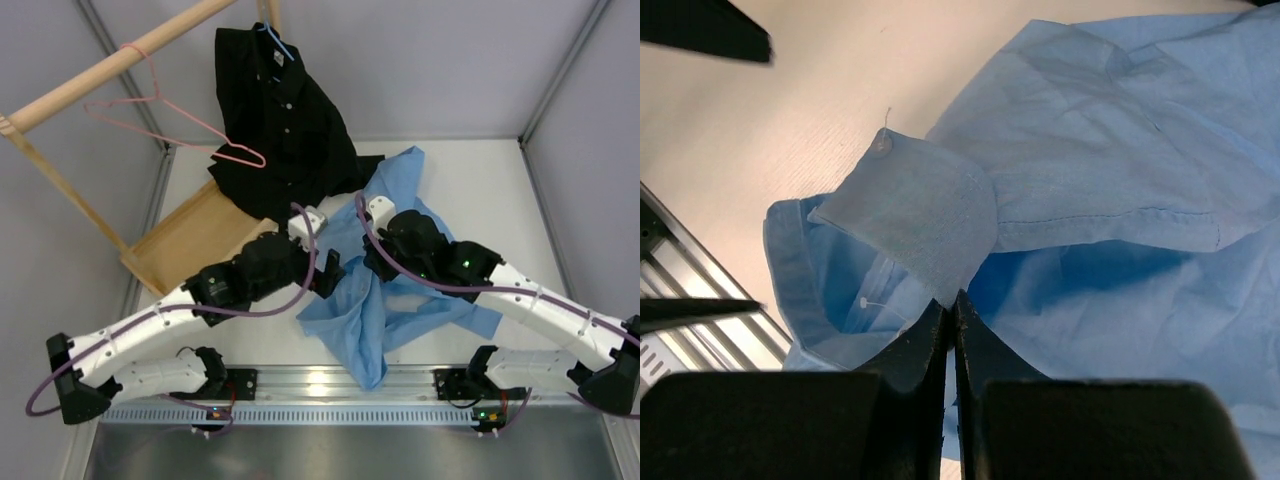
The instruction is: Place the shirt on the hanger
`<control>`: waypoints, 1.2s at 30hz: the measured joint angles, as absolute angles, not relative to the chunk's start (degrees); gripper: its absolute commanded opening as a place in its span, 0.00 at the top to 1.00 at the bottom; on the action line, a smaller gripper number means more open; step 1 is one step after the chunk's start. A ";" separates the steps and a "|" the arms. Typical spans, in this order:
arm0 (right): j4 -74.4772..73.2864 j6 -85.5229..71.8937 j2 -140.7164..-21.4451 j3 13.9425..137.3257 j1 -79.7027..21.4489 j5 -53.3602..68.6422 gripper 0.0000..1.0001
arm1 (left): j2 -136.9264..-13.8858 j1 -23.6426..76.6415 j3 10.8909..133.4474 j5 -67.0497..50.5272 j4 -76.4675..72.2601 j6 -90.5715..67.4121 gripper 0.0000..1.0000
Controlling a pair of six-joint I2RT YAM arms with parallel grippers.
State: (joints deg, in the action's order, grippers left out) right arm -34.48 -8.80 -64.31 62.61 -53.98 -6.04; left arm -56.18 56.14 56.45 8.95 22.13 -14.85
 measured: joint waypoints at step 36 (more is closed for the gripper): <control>-24.40 -39.99 -46.81 39.48 -65.87 -16.40 0.51 | -76.60 61.17 55.75 30.15 -1.54 -9.65 1.00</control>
State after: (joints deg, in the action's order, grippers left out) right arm -24.40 -39.99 -46.81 39.48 -65.87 -16.40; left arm -76.60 61.17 55.75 30.15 -1.54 -9.65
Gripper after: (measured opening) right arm 0.486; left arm 0.035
